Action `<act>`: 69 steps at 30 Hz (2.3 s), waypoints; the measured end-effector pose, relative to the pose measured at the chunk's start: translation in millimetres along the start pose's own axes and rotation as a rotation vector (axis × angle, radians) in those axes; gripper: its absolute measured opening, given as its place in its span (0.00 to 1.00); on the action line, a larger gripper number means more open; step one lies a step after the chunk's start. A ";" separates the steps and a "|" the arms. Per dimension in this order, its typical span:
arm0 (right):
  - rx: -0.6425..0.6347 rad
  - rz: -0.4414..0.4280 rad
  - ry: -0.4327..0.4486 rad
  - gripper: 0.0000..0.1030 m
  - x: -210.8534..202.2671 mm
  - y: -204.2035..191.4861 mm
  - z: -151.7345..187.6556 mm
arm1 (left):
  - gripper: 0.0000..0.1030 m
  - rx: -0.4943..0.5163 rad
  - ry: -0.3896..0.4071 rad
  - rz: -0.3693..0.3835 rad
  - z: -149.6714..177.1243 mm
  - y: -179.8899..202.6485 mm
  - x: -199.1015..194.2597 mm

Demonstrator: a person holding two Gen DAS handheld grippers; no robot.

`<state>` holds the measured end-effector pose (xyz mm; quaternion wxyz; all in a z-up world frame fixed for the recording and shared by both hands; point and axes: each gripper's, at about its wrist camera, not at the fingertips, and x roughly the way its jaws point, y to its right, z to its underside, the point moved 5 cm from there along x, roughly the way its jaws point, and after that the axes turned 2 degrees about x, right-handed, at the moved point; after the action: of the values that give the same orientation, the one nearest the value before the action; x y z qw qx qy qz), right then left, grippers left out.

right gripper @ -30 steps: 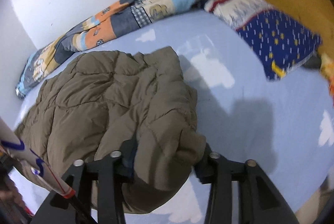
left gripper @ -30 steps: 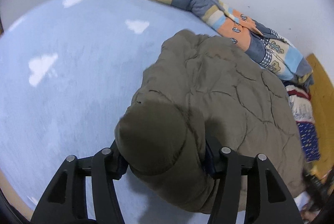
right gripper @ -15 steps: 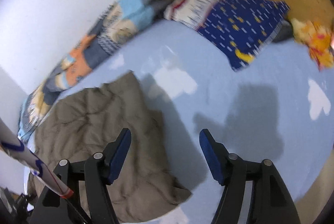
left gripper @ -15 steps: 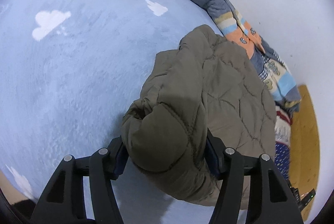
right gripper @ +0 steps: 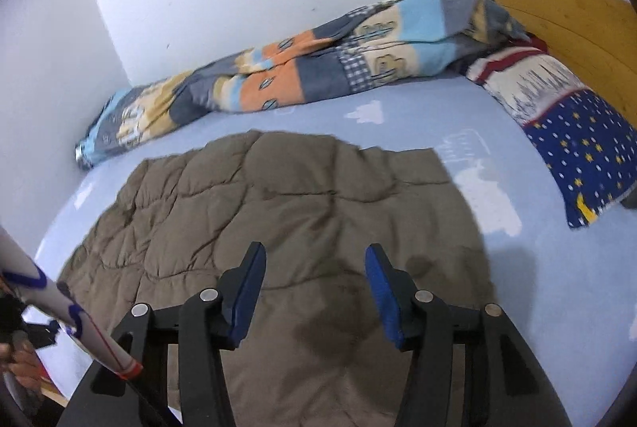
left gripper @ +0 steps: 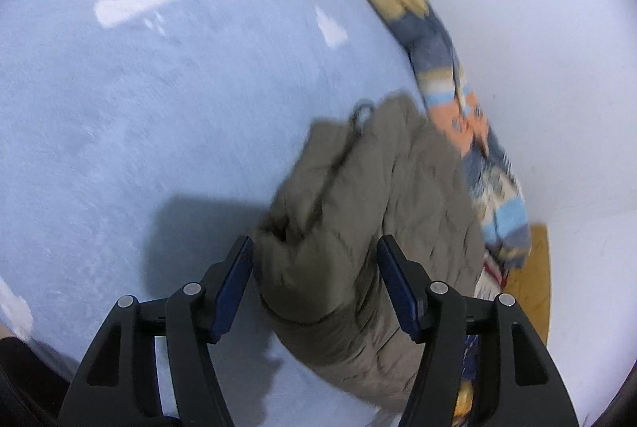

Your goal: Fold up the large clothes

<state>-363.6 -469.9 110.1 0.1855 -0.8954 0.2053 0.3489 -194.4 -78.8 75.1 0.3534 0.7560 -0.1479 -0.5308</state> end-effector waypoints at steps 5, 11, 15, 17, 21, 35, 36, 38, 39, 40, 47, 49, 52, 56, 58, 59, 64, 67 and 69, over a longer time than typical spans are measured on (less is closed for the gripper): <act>-0.043 -0.010 -0.085 0.55 35.4 -22.7 13.3 | 0.62 0.016 0.142 -0.007 -22.9 -0.6 -27.7; -0.111 0.064 -0.201 0.57 77.0 -29.7 34.5 | 0.63 0.374 0.163 -0.046 9.1 70.3 -13.7; -0.146 0.096 -0.207 0.58 82.3 -32.9 38.7 | 0.65 0.688 0.159 -0.083 56.4 128.5 12.6; -0.147 0.084 -0.201 0.58 79.1 -31.9 39.0 | 0.65 0.836 0.168 -0.119 85.8 151.9 30.8; -0.108 0.025 -0.168 0.58 63.4 -27.0 31.3 | 0.65 0.993 0.161 -0.154 121.2 173.6 61.6; -0.070 0.030 -0.208 0.63 41.9 16.1 46.5 | 0.68 1.059 0.139 -0.269 145.0 150.0 103.3; -0.069 0.031 -0.215 0.63 43.9 16.9 48.3 | 0.68 1.067 0.146 -0.274 146.0 149.0 103.5; -0.057 0.029 -0.228 0.64 48.1 17.9 49.9 | 0.68 1.075 0.153 -0.281 147.3 148.3 104.3; -0.053 0.029 -0.232 0.65 49.4 18.4 50.2 | 0.68 1.077 0.153 -0.282 147.4 148.3 105.0; -0.051 0.030 -0.235 0.66 50.6 18.5 50.1 | 0.68 1.078 0.151 -0.283 147.2 148.0 105.3; -0.055 0.042 -0.241 0.68 52.5 15.9 51.6 | 0.69 1.077 0.146 -0.283 146.5 146.7 104.7; -0.054 0.044 -0.243 0.69 53.1 16.0 51.8 | 0.69 1.077 0.147 -0.283 146.7 146.8 104.8; -0.057 0.047 -0.244 0.69 53.9 15.7 51.5 | 0.69 1.077 0.146 -0.284 146.7 146.8 104.8; -0.059 0.051 -0.247 0.70 54.5 15.2 51.4 | 0.69 1.077 0.148 -0.284 146.7 146.8 104.7; -0.060 0.053 -0.247 0.70 54.2 14.6 51.2 | 0.69 1.077 0.148 -0.284 146.5 146.9 104.5; -0.060 0.053 -0.247 0.70 54.1 14.9 51.2 | 0.69 1.076 0.147 -0.283 146.3 146.8 104.5; -0.058 0.054 -0.248 0.70 53.4 14.3 51.4 | 0.70 1.077 0.146 -0.283 146.6 146.1 104.1; -0.055 0.054 -0.246 0.70 51.4 14.1 50.1 | 0.70 1.074 0.149 -0.280 146.1 145.5 102.9; -0.053 0.053 -0.235 0.70 46.9 12.9 47.8 | 0.70 1.072 0.149 -0.278 145.7 145.3 102.0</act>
<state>-364.7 -469.3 41.9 0.1751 -0.8473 0.1964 0.4614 -264.5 -297.5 77.2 -0.1442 0.8778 -0.2706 -0.3680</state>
